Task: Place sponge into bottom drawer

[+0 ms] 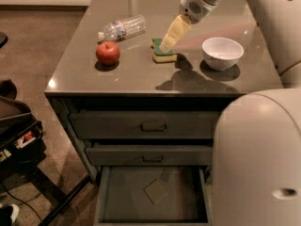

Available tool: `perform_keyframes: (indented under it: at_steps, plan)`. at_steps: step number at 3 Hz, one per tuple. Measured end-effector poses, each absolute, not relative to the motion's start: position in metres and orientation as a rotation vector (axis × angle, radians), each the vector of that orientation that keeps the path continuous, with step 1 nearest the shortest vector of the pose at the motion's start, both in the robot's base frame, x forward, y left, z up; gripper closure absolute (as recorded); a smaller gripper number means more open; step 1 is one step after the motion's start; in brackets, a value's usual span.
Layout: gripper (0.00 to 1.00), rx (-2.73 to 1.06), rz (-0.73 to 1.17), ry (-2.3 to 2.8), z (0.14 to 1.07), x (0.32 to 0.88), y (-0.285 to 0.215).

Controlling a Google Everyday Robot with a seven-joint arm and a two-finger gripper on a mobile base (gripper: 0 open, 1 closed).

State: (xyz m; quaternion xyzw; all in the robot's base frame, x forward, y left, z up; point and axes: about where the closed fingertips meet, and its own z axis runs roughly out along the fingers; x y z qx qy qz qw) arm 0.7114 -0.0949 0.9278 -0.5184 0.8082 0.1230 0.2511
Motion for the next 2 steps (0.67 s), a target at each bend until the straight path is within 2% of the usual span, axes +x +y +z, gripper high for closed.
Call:
perform_keyframes:
  at_steps: [2]
  plan:
    - [0.00,-1.488,0.398,2.140,0.894,0.745,-0.046]
